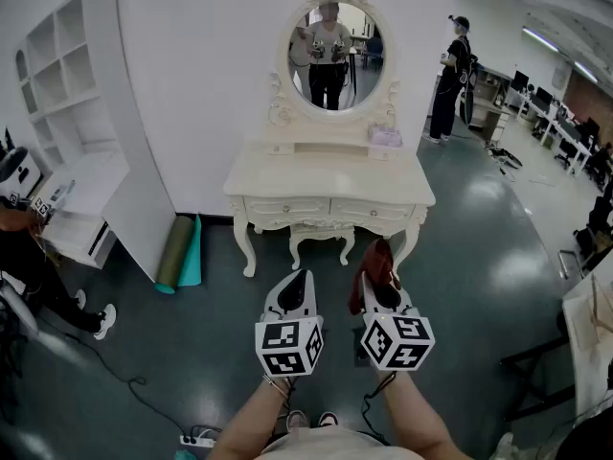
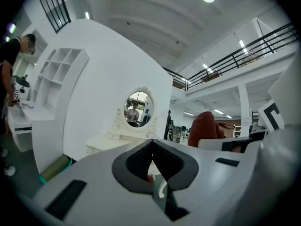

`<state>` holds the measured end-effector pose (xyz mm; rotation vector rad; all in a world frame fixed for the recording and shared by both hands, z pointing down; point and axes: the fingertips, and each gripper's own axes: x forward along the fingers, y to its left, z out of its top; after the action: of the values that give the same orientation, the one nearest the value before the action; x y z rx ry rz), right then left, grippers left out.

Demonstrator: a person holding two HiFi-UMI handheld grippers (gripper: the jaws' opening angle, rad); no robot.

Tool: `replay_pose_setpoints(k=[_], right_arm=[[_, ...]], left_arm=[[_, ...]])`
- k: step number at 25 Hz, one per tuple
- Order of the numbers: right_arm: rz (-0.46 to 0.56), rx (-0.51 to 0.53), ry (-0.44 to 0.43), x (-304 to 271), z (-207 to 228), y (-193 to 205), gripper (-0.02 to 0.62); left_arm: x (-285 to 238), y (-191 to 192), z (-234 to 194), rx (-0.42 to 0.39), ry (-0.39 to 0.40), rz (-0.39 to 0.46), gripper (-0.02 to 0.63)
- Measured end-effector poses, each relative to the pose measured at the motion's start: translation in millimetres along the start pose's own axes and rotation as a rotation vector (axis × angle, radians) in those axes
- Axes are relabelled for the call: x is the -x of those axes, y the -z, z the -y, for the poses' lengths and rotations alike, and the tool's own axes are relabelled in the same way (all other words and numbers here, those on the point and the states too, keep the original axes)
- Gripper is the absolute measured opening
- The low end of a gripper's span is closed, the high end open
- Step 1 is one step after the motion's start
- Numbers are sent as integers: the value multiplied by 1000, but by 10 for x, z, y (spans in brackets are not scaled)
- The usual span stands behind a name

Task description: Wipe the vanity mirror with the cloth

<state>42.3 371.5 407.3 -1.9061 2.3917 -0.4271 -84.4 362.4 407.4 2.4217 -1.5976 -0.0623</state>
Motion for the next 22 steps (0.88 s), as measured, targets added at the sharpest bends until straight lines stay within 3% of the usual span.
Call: replay_pose_setpoints(k=[10,22], right_arm=[[-3,12,7,-129,-55,13,57],[2,-52,45,-399,-95,113,58]], left_arm=[[-71,-42,-118,-7,6,5,11],[-283,-27,-415,-30,42,-18,11]])
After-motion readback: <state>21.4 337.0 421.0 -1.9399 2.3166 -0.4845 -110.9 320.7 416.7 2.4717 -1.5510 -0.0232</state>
